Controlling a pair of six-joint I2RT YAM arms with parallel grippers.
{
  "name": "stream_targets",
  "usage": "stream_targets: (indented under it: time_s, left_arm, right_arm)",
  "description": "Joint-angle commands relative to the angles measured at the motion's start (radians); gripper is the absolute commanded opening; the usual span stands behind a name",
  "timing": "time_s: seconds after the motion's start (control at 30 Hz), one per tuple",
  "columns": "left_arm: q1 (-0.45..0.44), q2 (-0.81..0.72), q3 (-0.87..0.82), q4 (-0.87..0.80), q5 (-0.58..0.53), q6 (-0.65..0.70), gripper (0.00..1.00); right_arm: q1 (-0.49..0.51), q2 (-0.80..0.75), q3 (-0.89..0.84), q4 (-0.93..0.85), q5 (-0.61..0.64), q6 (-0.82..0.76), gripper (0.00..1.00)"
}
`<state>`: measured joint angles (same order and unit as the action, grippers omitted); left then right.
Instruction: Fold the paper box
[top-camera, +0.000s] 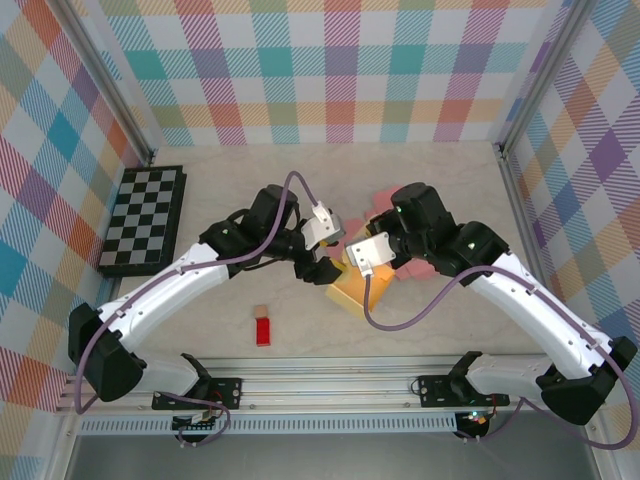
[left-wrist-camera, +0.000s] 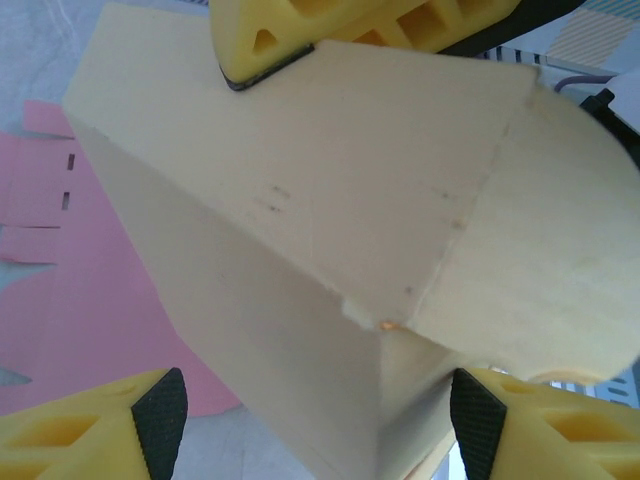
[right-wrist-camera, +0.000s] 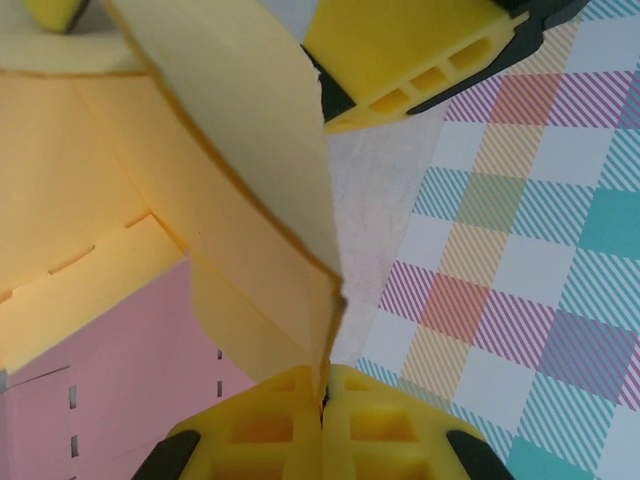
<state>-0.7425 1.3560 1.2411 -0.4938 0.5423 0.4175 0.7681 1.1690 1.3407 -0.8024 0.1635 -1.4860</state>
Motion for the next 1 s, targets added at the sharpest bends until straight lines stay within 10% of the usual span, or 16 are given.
stream_targets:
  time_s: [0.0,0.37,0.7,0.83,0.97]
  left_arm:
    - [-0.013,0.01,0.027,0.023,0.028,-0.015,0.71]
    - [-0.013,0.013,0.028,0.035,0.014,-0.03,0.66]
    - [-0.013,0.015,0.022,0.043,-0.007,-0.039,0.15]
    - [-0.013,0.013,-0.001,0.055,-0.065,-0.035,0.02]
    - [-0.013,0.001,-0.055,0.104,-0.13,-0.025,0.0]
  right_arm:
    - [0.013,0.004,0.009,0.011,-0.019,0.001,0.0]
    - [0.032,-0.021,0.0,0.015,-0.019,0.01,0.0]
    - [0.042,-0.017,-0.005,0.011,-0.003,0.036,0.0]
    - [0.038,-0.015,0.004,0.013,0.0,0.087,0.12]
    - [-0.007,-0.014,0.012,0.056,-0.02,0.205,0.53]
